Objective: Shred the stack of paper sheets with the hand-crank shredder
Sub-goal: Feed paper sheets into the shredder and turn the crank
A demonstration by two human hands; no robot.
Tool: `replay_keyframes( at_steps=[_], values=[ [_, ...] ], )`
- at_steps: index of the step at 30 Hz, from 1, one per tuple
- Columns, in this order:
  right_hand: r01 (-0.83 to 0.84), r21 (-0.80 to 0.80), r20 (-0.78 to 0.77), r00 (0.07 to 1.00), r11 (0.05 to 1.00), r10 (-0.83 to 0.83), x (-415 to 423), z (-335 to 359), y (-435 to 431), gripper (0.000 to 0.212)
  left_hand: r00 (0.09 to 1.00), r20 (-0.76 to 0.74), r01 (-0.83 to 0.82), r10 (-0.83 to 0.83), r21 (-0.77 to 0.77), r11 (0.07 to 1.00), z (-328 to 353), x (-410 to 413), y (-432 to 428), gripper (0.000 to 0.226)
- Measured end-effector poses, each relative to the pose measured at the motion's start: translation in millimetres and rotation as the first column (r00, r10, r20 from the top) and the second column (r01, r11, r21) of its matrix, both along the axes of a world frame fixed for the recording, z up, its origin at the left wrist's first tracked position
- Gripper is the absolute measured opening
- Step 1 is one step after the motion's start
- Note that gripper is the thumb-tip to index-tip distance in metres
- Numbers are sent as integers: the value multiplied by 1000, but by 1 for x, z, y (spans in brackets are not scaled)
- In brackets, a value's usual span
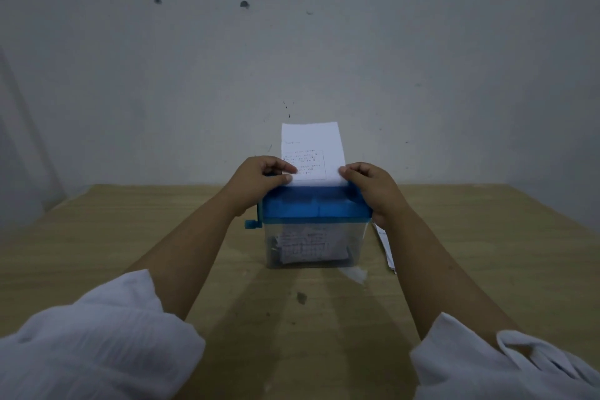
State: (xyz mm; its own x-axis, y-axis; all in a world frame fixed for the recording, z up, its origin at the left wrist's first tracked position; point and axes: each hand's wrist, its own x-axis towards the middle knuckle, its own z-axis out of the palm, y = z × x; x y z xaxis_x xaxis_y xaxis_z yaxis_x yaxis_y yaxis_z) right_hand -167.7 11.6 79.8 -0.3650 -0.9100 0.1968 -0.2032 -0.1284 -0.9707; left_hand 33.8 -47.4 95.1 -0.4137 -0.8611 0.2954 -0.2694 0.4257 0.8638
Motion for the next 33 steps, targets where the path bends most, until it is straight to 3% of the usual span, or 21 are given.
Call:
replay_keyframes(
  at_steps=[3,6,9,11,14,16,18,20,22,25,27,29,31,33],
  values=[
    [28,15,-13,1000,1000,-28,4,-1,3,17,1000,12,9,-9,-16,1000,-1,1,5,14],
    [51,-1,-56,997,999,-51,5,2,5,18,994,75,-65,81,-199,978,-7,-3,12,15],
    [69,-15,-122,990,998,-70,4,6,3,22,970,66,-172,234,-498,850,-16,-3,24,17],
    [80,-6,-148,986,997,-80,4,7,1,24,950,171,-87,262,-659,747,-23,-2,32,25],
    [83,7,-178,981,997,-80,4,6,-1,26,850,418,65,320,-687,723,-29,-4,41,48],
    [96,20,-217,972,995,-90,6,6,-1,26,843,440,57,311,-647,761,-29,-4,45,46],
    [190,-6,-358,916,982,-180,9,4,-1,31,883,389,33,262,-609,793,-26,-3,47,44],
    [287,-164,-534,779,944,-329,17,4,6,34,901,363,3,238,-555,832,-22,-3,47,44],
    [169,-298,-646,690,940,-328,30,5,14,32,923,332,-26,194,-449,893,-18,-2,44,45],
    [-61,-126,-782,620,990,-62,52,-2,23,45,984,175,-16,43,-152,988,-10,1,43,46],
    [-56,-63,-873,487,996,-28,58,-11,25,57,1000,-2,10,-10,59,998,-4,5,49,37],
    [-21,-106,-932,352,994,-92,58,-18,27,71,965,-222,-81,141,259,962,2,6,57,27],
    [-14,-140,-943,307,990,-129,56,-22,26,77,835,-369,-209,407,473,856,3,11,61,44],
    [-5,-160,-941,302,987,-151,56,-26,24,78,755,-343,-233,559,657,717,-1,13,67,58]
  ],
)
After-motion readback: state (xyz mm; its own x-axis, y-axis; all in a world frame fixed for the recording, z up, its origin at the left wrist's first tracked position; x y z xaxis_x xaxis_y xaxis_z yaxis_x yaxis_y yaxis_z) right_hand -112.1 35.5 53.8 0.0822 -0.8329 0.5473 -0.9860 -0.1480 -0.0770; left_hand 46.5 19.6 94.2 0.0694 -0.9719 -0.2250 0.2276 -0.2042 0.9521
